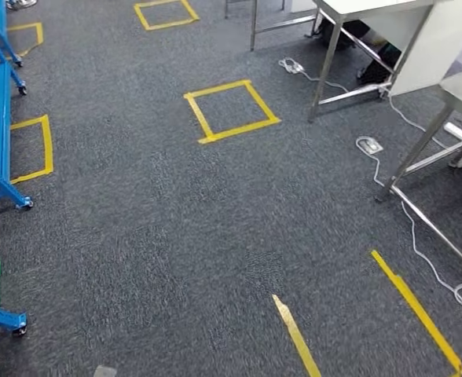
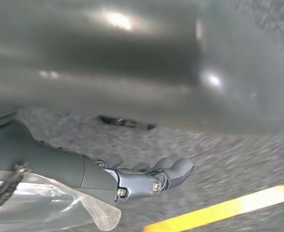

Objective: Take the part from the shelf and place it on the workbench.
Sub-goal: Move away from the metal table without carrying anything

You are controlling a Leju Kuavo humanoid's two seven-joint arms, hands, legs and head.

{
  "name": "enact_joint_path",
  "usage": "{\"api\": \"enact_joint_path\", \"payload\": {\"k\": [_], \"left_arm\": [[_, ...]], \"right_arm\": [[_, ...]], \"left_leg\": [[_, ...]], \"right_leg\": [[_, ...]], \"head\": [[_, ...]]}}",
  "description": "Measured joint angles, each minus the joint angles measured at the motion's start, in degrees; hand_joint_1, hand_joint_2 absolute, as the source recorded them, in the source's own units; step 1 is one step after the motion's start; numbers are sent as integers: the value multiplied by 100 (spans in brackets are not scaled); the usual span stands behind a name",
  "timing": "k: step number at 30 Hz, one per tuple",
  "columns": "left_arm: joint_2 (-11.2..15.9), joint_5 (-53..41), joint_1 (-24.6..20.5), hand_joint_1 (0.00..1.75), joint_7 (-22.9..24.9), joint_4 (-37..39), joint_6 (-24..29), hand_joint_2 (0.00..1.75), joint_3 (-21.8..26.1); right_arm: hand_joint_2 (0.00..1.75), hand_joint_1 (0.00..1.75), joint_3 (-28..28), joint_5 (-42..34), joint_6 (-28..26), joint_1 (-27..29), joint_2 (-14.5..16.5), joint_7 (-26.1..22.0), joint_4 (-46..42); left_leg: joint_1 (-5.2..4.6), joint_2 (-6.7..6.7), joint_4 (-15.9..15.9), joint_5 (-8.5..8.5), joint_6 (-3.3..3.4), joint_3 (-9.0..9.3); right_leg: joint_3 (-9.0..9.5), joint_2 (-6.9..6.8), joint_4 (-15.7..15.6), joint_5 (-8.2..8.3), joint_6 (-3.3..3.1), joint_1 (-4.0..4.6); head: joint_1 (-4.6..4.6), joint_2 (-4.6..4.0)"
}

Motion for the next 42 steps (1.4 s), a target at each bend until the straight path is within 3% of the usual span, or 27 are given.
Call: {"api": "enact_joint_path", "payload": {"k": [2, 3, 4, 5, 7, 9, 10, 12, 13, 15, 17, 19, 21, 23, 24, 25, 28, 30, 31, 33, 34, 35, 36, 37, 39, 41, 42], "left_arm": [[7, -15, -36, 0, -4, 0, 4, 0, 14], [10, -28, -51, 0, -4, 0, 7, 0, 17], [11, -42, -55, 0, -5, 0, 7, 0, 20], [11, -53, -49, 0, -6, 0, 7, 0, 25], [10, -63, -33, 0, -8, 0, 7, 0, 36], [-9, -66, -31, 0, -10, 9, 7, 0, 46], [-20, -68, -35, 0, -10, 14, 6, 0, 51], [-37, -74, -29, 0, -10, 27, 4, 0, 60], [-38, -76, -17, 0, -10, 31, 4, 0, 64], [-28, -79, -4, 0, -14, 36, 6, 0, 70], [-17, -79, -30, 0, -20, 37, 7, 0, 73], [-1, -79, -50, 0, -25, 37, 7, 0, 75], [20, -81, -30, 0, -28, 37, 7, 0, 78], [18, -92, -20, 0, -28, 40, 5, 0, 80], [9, -101, -28, 0, -29, 42, 4, 0, 81], [2, -110, -36, 0, -30, 44, 3, 0, 82], [16, -133, -44, 0, -44, 48, 7, 0, 92], [21, -139, -43, 0, -52, 48, 11, 0, 98], [23, -140, -48, 0, -54, 48, 13, 0, 100], [24, -148, -58, 0, -56, 48, 15, 0, 100], [24, -152, -60, 0, -56, 48, 15, 0, 101], [25, -158, -57, 0, -56, 48, 15, 0, 101], [25, -163, -54, 0, -56, 48, 15, 0, 102], [26, -167, -52, 0, -56, 48, 15, 0, 103], [20, -173, -53, 0, -58, 48, 15, 0, 105], [17, -174, -63, 0, -67, 48, 14, 0, 107], [18, -177, -61, 0, -72, 48, 13, 0, 109]], "right_arm": [[0, 0, 16, -13, 16, 16, 9, -3, -24], [0, 0, 22, -19, 24, 36, 12, -2, -34], [0, 0, 27, -24, 30, 56, 14, -1, -45], [0, 0, 32, -28, 37, 68, 17, 0, -57], [0, 0, 41, -32, 50, 68, 27, 1, -83], [0, 0, 52, -34, 60, 57, 32, 0, -127], [0, 0, 58, -36, 65, 57, 35, 0, -149], [0, 0, 72, -38, 73, 65, 45, 1, -182], [0, 0, 80, -39, 78, 66, 51, 2, -193], [0, 0, 90, -44, 87, 67, 73, -4, -215], [0, 0, 92, -50, 96, 81, 93, -7, -228], [0, 0, 94, -46, 103, 101, 109, -3, -229], [0, 0, 97, -43, 112, 108, 127, -1, -230], [0, 0, 105, -44, 122, 105, 131, -1, -245], [0, 0, 110, -46, 126, 103, 132, -1, -262], [0, 0, 117, -49, 131, 93, 134, -2, -279], [0, 0, 142, -69, 142, 49, 151, -2, -300], [0, 0, 164, -81, 143, 35, 157, -2, -300], [0, 0, 173, -85, 144, 35, 160, -2, -300], [0, 0, 182, -92, 145, 44, 160, -2, -300], [0, 0, 186, -93, 145, 49, 160, -1, -300], [0, 0, 191, -96, 144, 52, 160, -1, -300], [0, 0, 197, -104, 142, 53, 160, -1, -300], [0, 0, 203, -114, 138, 52, 160, -1, -300], [0, 0, 214, -136, 126, 52, 157, -1, -300], [0, 0, 221, -145, 117, 61, 152, -3, -300], [0, 0, 222, -149, 116, 68, 150, -4, -300]], "left_leg": [[7, -161, -9, -23, 54, 25], [1, -256, -9, -37, 72, 36], [-11, -355, -9, -50, 83, 55], [-26, -449, -9, -63, 90, 81], [-59, -622, -13, -86, 99, 139], [-48, -760, -22, -95, 88, 160], [-19, -825, -25, -93, 67, 151], [29, -954, -49, -69, -3, 132], [28, -947, -53, -67, -30, 132], [7, -711, 75, -171, -99, 76], [37, -402, 587, -442, -201, -183], [124, -292, 1108, -590, -318, -462], [223, -208, 1012, -378, -446, -426], [303, 12, 432, -75, -587, -127], [324, 118, 210, -12, -607, -15], [330, 184, 98, -17, -580, 41], [300, 55, 124, -93, -366, 2], [286, -61, 111, -85, -279, -7], [281, -125, 103, -80, -243, -9], [252, -263, 100, -82, -193, -19], [233, -341, 100, -86, -180, -21], [213, -426, 100, -88, -174, -17], [194, -514, 100, -89, -172, -10], [176, -607, 100, -89, -172, 0], [156, -773, 100, -85, -181, 5], [170, -923, 93, -68, -228, -25], [184, -995, 73, -47, -272, -41]], "right_leg": [[-460, 331, 767, -305, 13, -21], [-736, 391, 1160, -404, 8, -25], [-953, 419, 1397, -390, -6, -24], [-1079, 437, 1418, -249, -37, -14], [-1025, 549, 837, 319, -170, 37], [-836, 796, 216, 697, -364, 81], [-761, 887, 46, 755, -441, 108], [-671, 857, -76, 766, -501, 141], [-614, 781, -172, 795, -483, 127], [-478, 635, -381, 865, -422, 64], [-378, 469, -485, 875, -367, 8], [-334, 282, -482, 822, -306, -50], [-301, 121, -447, 730, -196, -142], [-264, -18, -343, 592, -38, -223], [-248, -75, -272, 513, 37, -234], [-228, -123, -220, 448, 96, -229], [-123, -212, -236, 388, 172, -236], [-158, 1, -90, 233, 187, -269], [-294, 168, 178, 60, 182, -272], [-740, 399, 1026, -334, 146, -241], [-968, 422, 1401, -438, 121, -221], [-1131, 430, 1602, -425, 87, -199], [-1191, 442, 1568, -287, 40, -178], [-1149, 480, 1317, -48, -17, -155], [-921, 777, 567, 427, -148, -124], [-772, 1076, 134, 591, -198, -114], [-744, 1122, 90, 580, -194, -109]], "head": [[20, 0], [26, 0], [26, 0], [26, 0], [25, 0], [-26, 0], [-37, 0], [-33, 0], [-14, 0], [-31, 0], [-60, 0], [-65, 0], [-67, 0], [-77, 0], [-98, 0], [-96, 0], [-32, 0], [-1, 0], [16, 0], [34, 0], [36, 0], [36, 0], [36, 0], [35, 0], [30, 0], [23, 0], [21, 0]]}}
